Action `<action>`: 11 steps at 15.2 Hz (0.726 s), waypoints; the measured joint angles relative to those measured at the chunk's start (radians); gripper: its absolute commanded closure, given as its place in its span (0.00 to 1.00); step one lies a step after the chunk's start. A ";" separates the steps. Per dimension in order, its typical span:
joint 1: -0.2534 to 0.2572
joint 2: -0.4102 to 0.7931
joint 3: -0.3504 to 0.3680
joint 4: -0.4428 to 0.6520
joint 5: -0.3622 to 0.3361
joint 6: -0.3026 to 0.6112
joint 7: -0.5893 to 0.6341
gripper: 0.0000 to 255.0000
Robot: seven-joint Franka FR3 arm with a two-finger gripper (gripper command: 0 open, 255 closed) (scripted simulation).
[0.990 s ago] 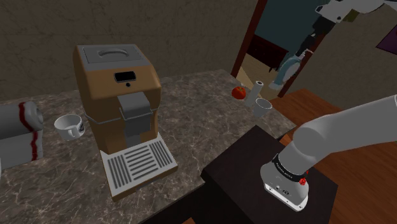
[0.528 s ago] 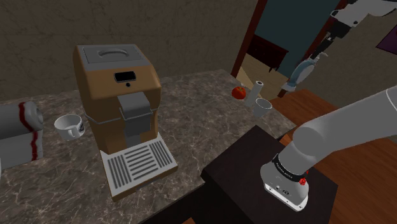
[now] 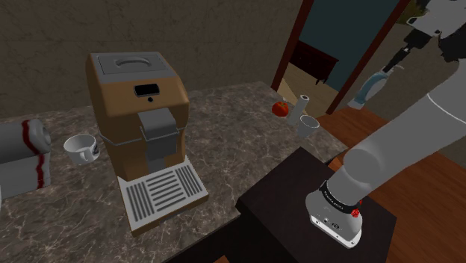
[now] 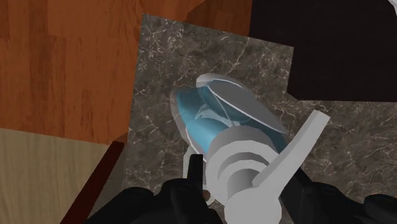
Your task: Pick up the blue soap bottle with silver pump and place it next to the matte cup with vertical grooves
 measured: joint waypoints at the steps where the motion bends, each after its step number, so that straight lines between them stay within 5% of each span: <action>1: -0.010 0.052 -0.040 0.044 0.039 -0.020 -0.051 1.00; 6: -0.166 0.317 -0.133 0.212 0.258 -0.099 -0.284 1.00; 11: -0.168 0.326 -0.131 0.153 0.267 -0.039 -0.308 1.00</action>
